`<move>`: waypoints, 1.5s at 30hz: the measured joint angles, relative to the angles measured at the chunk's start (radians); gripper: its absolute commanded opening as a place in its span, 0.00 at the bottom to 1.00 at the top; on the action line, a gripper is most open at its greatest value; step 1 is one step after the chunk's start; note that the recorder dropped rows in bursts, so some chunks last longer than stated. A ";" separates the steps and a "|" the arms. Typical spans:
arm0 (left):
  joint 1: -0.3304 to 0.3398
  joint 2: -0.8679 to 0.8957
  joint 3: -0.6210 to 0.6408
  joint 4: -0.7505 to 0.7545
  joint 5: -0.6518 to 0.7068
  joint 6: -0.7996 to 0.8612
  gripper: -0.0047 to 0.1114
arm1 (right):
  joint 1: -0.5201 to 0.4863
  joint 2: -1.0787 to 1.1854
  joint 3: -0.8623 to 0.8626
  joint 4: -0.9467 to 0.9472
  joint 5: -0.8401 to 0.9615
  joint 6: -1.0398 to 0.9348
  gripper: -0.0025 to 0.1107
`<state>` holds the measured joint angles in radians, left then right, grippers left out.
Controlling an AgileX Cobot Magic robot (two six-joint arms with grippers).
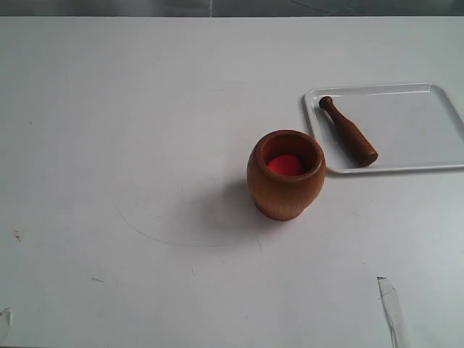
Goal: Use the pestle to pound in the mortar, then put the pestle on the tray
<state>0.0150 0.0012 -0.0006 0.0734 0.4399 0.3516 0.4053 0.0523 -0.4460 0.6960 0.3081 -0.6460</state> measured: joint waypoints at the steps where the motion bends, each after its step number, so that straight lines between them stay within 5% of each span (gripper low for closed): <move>1: 0.000 0.000 0.000 0.000 0.000 0.000 0.04 | -0.009 0.000 0.036 -0.066 -0.036 0.071 0.02; 7: 0.000 0.000 0.000 0.000 0.000 0.000 0.04 | -0.086 0.001 0.240 -0.400 -0.236 0.393 0.02; 18: 0.000 0.000 0.000 0.000 0.000 0.000 0.04 | -0.225 0.002 0.433 -0.658 -0.322 0.499 0.02; 34: 0.000 0.000 0.000 0.000 0.000 0.000 0.04 | -0.364 0.002 0.443 -0.696 -0.321 0.536 0.02; 45: 0.000 0.000 0.000 0.000 0.000 0.000 0.04 | -0.375 -0.025 0.443 -0.696 -0.298 0.540 0.02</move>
<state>0.0150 0.0012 -0.0006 0.0734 0.4399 0.3516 0.0305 0.0272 -0.0031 0.0000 0.0098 -0.1060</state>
